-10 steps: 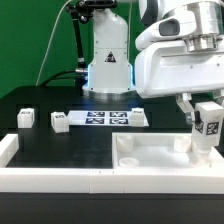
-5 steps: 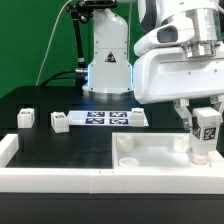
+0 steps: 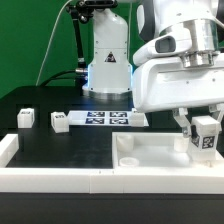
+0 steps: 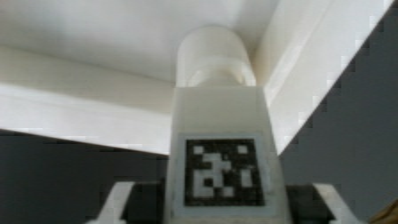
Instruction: Assemble one leg
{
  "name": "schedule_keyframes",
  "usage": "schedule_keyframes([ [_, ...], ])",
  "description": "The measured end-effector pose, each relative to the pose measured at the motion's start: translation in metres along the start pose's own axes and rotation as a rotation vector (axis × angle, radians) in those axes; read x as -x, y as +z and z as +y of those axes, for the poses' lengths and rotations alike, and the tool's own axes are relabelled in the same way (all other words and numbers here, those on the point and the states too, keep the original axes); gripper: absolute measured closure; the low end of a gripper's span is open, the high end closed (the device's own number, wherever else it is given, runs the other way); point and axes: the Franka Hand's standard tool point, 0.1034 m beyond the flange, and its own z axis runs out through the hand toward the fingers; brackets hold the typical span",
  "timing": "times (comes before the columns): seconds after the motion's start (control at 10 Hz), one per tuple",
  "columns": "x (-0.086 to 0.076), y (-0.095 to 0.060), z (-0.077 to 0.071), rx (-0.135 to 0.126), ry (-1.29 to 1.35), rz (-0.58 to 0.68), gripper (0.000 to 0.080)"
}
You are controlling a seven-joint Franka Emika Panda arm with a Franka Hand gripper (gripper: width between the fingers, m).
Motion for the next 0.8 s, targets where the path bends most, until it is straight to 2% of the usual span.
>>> schedule_keyframes([
  [0.4,0.0004,-0.0001,-0.0003,0.003,-0.001,0.016,0.0508],
  [0.5,0.0004,-0.0001,-0.0003,0.003,-0.001,0.016,0.0322],
  [0.6,0.0004,-0.0001,-0.0003,0.003,-0.001,0.016,0.0209],
  [0.7,0.0004,-0.0001,-0.0003,0.003,-0.001,0.016,0.0209],
  [0.8,0.0004,-0.0001,-0.0003,0.003,-0.001,0.016,0.0160],
])
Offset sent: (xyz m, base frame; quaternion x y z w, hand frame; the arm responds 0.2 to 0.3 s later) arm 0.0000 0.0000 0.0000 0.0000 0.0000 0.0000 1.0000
